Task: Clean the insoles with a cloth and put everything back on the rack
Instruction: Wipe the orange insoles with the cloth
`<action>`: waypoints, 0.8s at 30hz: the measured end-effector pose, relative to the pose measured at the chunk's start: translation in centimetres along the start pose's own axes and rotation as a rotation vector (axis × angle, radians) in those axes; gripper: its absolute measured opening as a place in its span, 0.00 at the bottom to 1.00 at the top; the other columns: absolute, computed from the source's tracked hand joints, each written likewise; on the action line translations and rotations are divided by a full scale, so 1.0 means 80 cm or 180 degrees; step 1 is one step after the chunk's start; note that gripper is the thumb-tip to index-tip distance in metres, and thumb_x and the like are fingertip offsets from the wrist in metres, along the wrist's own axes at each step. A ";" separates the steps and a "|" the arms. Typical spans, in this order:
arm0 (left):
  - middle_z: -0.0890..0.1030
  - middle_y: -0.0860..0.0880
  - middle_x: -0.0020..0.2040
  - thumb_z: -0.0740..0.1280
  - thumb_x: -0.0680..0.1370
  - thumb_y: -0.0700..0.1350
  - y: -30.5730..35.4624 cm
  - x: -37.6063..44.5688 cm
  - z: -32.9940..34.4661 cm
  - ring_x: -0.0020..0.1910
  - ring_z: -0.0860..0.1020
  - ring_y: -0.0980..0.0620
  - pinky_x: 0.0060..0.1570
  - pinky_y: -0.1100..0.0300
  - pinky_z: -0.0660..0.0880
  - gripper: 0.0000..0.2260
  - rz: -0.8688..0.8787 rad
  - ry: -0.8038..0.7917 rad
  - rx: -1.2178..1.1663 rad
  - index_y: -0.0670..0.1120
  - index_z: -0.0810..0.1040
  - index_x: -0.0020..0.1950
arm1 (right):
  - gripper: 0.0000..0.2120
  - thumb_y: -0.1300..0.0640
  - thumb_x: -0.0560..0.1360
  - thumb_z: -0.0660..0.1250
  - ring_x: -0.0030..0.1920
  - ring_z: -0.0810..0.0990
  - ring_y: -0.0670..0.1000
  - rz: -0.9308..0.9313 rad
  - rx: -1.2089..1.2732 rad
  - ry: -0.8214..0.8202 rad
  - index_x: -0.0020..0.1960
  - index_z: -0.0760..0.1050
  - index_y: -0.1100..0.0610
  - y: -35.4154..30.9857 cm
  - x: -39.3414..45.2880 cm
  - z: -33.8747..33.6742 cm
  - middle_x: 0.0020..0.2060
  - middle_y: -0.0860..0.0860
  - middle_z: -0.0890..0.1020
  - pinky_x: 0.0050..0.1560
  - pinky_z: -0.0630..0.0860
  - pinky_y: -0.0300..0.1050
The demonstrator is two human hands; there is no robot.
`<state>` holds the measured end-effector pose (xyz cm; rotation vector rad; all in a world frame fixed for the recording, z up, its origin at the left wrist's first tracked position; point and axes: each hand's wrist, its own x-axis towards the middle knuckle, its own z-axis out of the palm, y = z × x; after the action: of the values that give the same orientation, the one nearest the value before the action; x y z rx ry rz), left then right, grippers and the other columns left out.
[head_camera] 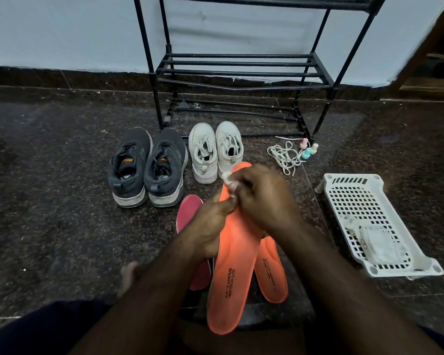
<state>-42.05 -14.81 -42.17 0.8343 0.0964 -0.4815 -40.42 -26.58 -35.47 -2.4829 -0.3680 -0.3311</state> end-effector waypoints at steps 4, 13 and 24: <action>0.77 0.32 0.61 0.62 0.83 0.41 0.000 -0.007 -0.001 0.56 0.79 0.33 0.54 0.29 0.75 0.16 -0.0050 -0.0125 0.0107 0.41 0.71 0.71 | 0.08 0.63 0.74 0.66 0.46 0.78 0.56 0.0269 -0.0371 0.0338 0.51 0.81 0.57 0.014 0.006 0.001 0.44 0.54 0.79 0.46 0.70 0.45; 0.75 0.33 0.67 0.61 0.84 0.54 0.002 -0.001 -0.001 0.62 0.76 0.34 0.58 0.31 0.73 0.24 -0.0273 -0.0348 -0.0378 0.43 0.68 0.75 | 0.06 0.58 0.74 0.68 0.50 0.79 0.54 0.0454 -0.0075 0.0333 0.51 0.81 0.55 0.009 0.004 0.002 0.47 0.53 0.82 0.51 0.68 0.42; 0.85 0.43 0.40 0.56 0.72 0.70 0.022 0.005 -0.008 0.42 0.84 0.47 0.52 0.50 0.77 0.33 -0.0373 0.0326 -0.0700 0.43 0.86 0.37 | 0.06 0.56 0.73 0.67 0.46 0.81 0.50 0.0164 0.0036 -0.0894 0.47 0.82 0.54 -0.022 -0.020 0.003 0.42 0.49 0.84 0.44 0.72 0.43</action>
<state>-40.81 -13.45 -41.51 0.6392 0.2889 -0.5278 -42.46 -25.36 -35.22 -2.5264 -0.4168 0.0426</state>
